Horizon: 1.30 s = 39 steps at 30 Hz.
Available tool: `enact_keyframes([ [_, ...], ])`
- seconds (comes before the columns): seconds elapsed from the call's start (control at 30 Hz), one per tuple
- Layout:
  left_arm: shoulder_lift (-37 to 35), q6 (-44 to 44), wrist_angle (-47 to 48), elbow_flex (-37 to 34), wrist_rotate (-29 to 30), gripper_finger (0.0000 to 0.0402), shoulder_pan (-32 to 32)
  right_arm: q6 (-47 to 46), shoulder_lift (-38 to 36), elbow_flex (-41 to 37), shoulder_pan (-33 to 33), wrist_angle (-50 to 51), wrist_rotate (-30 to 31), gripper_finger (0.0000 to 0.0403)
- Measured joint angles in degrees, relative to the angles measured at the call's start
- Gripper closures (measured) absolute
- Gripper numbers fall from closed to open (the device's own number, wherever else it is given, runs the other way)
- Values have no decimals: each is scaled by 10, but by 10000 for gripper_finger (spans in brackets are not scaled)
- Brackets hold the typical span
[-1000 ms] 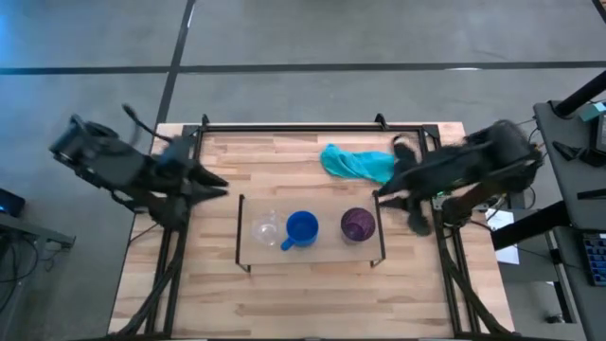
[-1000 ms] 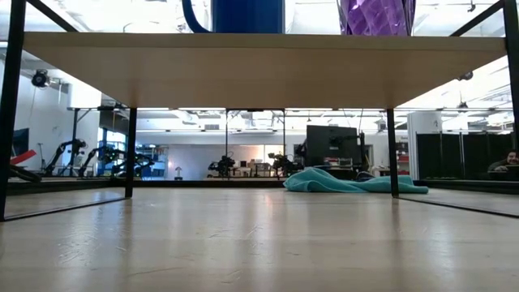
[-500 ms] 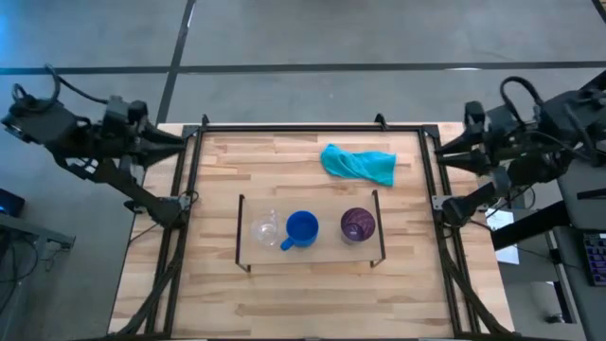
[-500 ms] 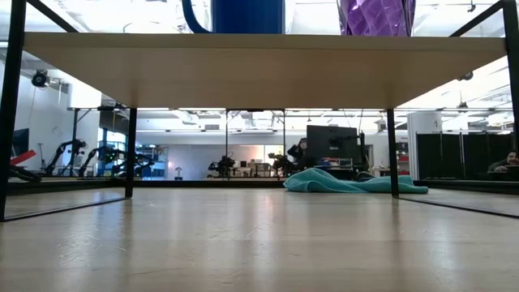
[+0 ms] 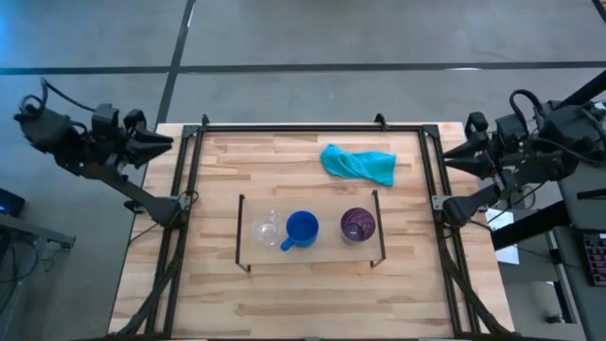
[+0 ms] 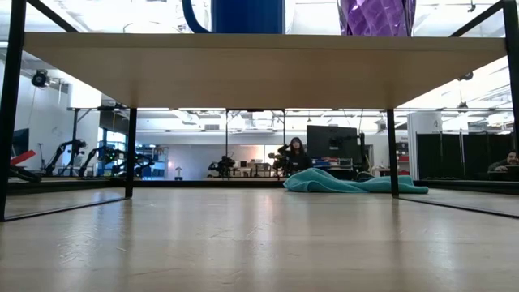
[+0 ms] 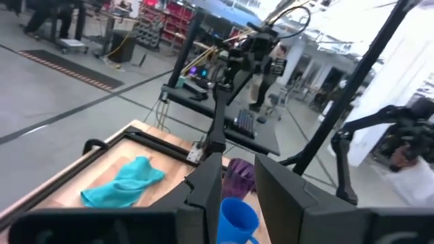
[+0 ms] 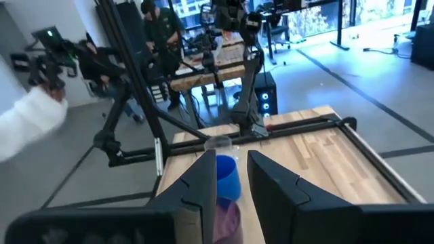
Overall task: Stack small to large cups/mugs on shelf
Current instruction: Return to Home Position
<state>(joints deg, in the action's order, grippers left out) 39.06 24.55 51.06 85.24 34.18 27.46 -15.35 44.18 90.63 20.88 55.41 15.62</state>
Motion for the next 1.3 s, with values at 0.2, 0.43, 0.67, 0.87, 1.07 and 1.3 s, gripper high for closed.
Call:
enact_keyframes([
  [0.2, -110, 5, -80, -158, -2, 327, 0, -20, -89, -130, 0, -64, -5, 323],
  [0.43, -238, 1, -183, -321, -25, 327, 0, -37, -187, -286, 0, -151, -8, 323],
  [0.67, -336, -1, -253, -445, -38, 327, 0, -32, -286, -435, 0, -293, -25, 323],
  [0.87, -374, -27, -287, -509, -40, 327, 0, -32, -362, -527, 0, -336, -26, 323],
  [1.07, -368, -41, -295, -530, -41, 327, 0, -31, -425, -597, 0, -339, -26, 323],
  [1.3, -373, -43, -347, -569, -42, 327, 0, -22, -434, -655, 0, -390, -36, 323],
])
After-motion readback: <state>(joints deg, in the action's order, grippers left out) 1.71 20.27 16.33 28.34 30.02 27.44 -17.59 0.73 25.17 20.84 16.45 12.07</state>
